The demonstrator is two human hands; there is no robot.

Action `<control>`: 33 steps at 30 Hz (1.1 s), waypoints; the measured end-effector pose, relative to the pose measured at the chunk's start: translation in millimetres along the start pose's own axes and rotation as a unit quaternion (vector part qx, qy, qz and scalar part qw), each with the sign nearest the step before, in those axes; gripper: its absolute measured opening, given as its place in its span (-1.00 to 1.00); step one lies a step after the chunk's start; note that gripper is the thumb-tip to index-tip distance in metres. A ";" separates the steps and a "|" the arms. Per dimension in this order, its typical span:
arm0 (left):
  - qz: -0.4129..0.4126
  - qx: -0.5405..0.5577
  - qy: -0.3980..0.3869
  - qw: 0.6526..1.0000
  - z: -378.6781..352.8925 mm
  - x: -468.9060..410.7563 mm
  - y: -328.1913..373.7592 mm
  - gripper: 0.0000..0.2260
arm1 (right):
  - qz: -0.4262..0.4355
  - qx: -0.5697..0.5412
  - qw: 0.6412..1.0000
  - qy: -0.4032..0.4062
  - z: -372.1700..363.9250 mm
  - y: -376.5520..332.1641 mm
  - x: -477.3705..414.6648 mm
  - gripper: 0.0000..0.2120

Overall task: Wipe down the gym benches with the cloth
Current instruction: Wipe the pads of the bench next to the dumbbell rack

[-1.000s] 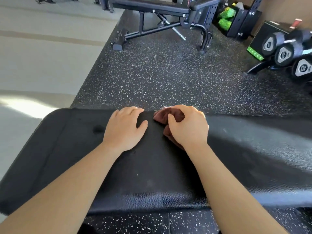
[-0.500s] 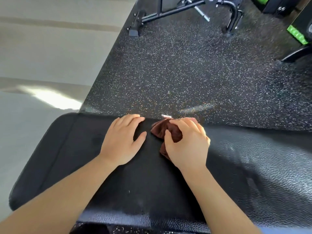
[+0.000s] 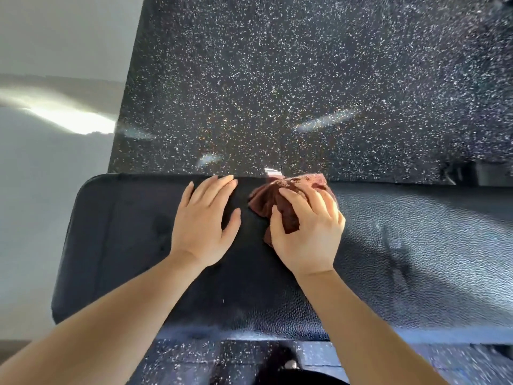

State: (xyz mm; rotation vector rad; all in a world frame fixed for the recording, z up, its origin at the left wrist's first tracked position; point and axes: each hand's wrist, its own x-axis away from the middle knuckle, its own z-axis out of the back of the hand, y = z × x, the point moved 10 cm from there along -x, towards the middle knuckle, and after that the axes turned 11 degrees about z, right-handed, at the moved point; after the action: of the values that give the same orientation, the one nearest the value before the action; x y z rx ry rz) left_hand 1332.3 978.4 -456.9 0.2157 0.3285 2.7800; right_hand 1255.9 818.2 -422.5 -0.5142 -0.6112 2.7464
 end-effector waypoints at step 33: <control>-0.090 -0.033 -0.131 0.987 10.8 3.6 -41.6 -0.54 | -0.116 0.034 0.988 -0.099 -13.8 20.3 -48.0 -0.73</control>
State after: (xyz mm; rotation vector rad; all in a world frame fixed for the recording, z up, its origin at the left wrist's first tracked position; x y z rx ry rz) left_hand 1343.8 1020.0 -456.5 0.5036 0.1789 2.5412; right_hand 1300.6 788.9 -430.0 -0.1445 -0.5789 2.6023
